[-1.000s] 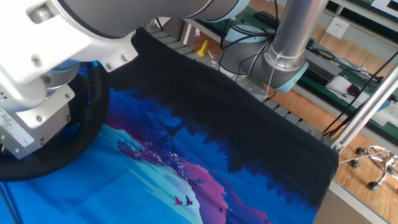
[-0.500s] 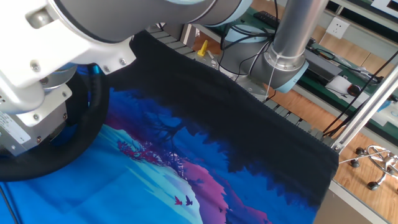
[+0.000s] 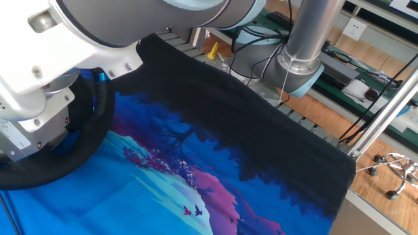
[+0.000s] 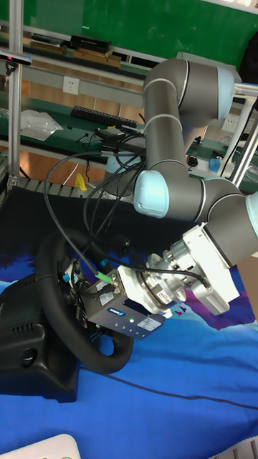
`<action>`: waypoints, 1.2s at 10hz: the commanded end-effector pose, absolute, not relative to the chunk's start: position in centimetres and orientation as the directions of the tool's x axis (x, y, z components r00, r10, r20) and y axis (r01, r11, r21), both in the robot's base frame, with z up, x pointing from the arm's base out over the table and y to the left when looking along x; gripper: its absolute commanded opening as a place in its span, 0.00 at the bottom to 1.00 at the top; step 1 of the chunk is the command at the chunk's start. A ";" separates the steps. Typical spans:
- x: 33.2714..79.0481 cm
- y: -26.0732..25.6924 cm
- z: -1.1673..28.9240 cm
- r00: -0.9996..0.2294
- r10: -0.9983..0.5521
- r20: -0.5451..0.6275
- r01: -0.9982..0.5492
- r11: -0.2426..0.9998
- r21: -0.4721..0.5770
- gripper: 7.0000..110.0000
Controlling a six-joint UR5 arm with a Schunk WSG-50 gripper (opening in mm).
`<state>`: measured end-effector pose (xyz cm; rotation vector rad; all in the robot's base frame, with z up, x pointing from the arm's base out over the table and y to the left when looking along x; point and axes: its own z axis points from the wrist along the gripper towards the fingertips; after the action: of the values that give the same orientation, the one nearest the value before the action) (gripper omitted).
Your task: Rotate the steering wheel 90 degrees clockwise
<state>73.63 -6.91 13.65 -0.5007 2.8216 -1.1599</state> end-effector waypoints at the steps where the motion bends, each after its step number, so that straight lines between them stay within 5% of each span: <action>1: 72.4 -5.6 12.0 -0.958 -0.274 0.081 -0.264 0.738 -0.622 0.00; 12: 72.5 -4.1 11.5 -0.923 -0.371 0.102 -0.364 0.758 -0.540 0.00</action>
<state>72.14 -4.40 11.79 -0.5993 2.9269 -0.9518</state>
